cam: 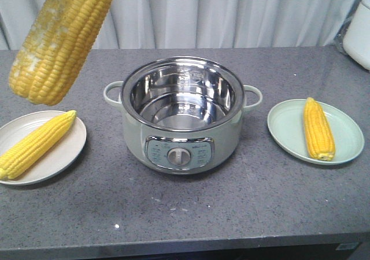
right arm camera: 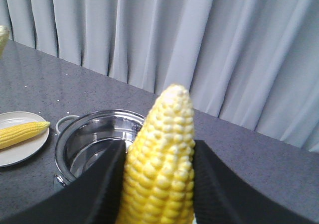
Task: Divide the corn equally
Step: 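Turn the base away from the pot while holding cobs in both grippers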
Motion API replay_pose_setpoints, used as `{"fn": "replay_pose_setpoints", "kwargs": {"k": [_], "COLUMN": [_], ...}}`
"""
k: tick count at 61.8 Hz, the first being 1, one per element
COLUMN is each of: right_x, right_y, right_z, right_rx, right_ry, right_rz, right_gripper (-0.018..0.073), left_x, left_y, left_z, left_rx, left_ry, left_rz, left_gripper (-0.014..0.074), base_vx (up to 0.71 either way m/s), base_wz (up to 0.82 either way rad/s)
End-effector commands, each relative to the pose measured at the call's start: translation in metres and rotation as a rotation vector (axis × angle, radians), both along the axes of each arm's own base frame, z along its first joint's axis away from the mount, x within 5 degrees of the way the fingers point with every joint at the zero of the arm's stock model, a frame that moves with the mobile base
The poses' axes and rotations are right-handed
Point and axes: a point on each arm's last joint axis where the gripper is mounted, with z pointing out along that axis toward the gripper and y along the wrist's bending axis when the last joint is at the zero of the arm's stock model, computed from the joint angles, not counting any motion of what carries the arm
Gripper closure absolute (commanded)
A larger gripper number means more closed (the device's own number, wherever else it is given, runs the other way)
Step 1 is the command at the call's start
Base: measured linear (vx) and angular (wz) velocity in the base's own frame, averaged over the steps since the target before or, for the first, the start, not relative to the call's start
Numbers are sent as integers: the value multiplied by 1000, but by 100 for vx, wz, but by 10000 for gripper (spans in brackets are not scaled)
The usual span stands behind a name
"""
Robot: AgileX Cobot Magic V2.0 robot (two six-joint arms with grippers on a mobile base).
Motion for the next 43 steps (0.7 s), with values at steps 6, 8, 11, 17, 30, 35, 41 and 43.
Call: {"fn": "replay_pose_setpoints", "kwargs": {"k": [6,8,11,17,30,35,41,43], "right_x": [0,0,0,0,0,0,0,0], "right_y": [0,0,0,0,0,0,0,0], "right_z": [12,12,12,12,12,12,12,12], "right_rx": [38,38,38,38,38,38,38,38], "right_ry": [-96,-96,-96,-96,-96,-96,-96,-96], "right_rz": [-10,-10,-10,-10,-10,-10,-10,-10], "right_gripper": [561,561,561,561,561,561,561,561], "left_x": [-17,-17,-17,-17,-17,-17,-17,-17], "left_y": [4,4,4,4,4,4,4,4], "left_z": [17,17,17,17,17,17,17,17], "left_rx": [-69,-69,-69,-69,-69,-69,-69,-69], "left_ry": [-54,-54,-54,-54,-54,-54,-54,-54], "left_rz": [-11,-11,-11,-11,-11,-11,-11,-11], "left_gripper": [604,604,604,604,604,604,604,604], "base_vx": [-4,-4,-4,-3,-1,0,1,1], "base_wz": [-15,-15,-14,-13,-14,-17,-21,-24]}}
